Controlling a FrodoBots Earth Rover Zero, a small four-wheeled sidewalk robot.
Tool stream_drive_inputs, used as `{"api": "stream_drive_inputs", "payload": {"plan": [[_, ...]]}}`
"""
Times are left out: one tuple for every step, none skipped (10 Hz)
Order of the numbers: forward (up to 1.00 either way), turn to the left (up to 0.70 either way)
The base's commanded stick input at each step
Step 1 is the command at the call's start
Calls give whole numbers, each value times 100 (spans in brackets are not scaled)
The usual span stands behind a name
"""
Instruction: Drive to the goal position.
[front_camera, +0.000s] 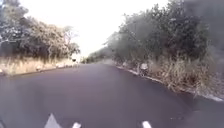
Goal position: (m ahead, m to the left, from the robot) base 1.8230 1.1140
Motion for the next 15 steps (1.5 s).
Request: {"api": "stream_drive_inputs", "payload": {"plan": [[85, 0], [85, 0], [85, 0], [85, 0], [85, 0], [85, 0], [85, 0], [85, 0], [85, 0], [85, 0], [85, 0], [85, 0], [85, 0], [85, 0], [85, 0]]}}
